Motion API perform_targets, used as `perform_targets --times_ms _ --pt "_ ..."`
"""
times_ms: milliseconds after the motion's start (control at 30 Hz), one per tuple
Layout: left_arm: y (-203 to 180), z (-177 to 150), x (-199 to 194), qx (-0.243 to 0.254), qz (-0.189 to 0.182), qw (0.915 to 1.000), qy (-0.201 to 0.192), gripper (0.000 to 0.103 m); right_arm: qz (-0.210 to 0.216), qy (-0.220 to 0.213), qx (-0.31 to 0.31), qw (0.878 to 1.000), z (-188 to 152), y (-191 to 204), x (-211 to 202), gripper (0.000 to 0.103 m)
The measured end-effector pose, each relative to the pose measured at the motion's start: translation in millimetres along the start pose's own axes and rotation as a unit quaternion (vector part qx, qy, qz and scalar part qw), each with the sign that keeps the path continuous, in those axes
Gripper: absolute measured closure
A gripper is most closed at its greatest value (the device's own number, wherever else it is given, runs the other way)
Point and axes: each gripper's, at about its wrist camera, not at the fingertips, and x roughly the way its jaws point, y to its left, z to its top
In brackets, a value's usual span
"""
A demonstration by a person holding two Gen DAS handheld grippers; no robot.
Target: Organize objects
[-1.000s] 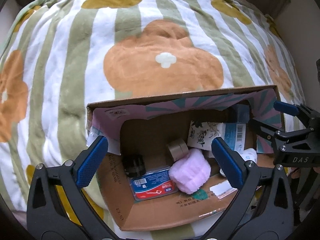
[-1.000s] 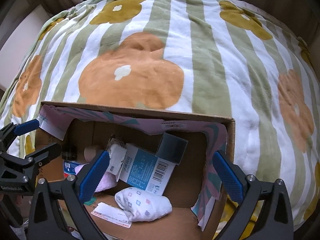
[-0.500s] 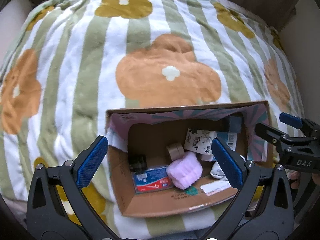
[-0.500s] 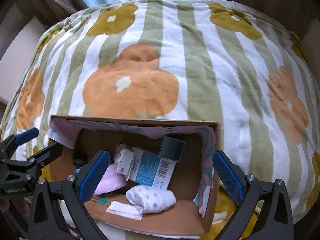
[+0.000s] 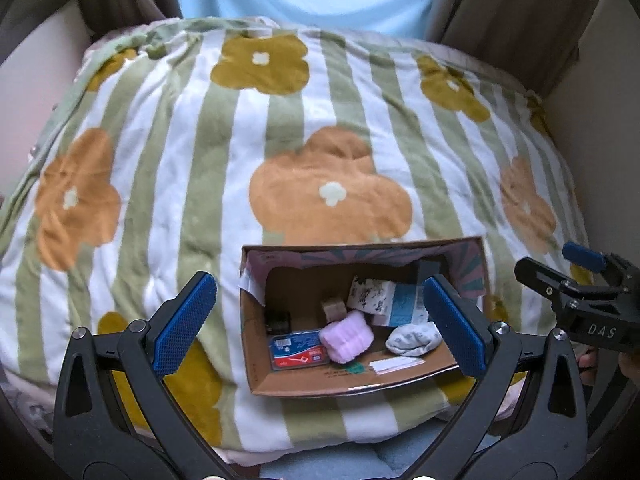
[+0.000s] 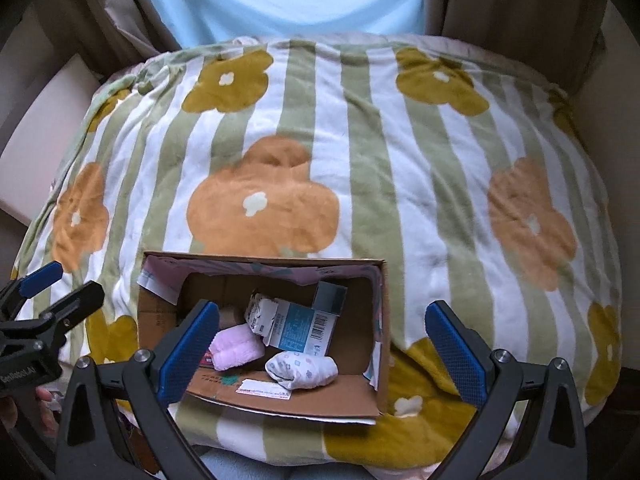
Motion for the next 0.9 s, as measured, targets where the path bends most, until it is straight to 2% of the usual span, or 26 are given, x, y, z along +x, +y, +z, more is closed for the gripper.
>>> perform_targets --times_ms 300,500,900 --pt "4 2 -28 -0.001 0.02 0.9993 -0.033 0.0 -0.014 -0.034 0.014 0.999 4 -15 -31 0.0" --pt "10 2 -30 -0.008 0.026 0.999 -0.036 0.0 -0.019 -0.052 0.01 0.998 14 -18 -38 0.0" --pt "8 5 -28 -0.003 0.029 0.9989 -0.037 0.0 -0.014 -0.059 0.003 0.998 21 -18 -39 0.0"
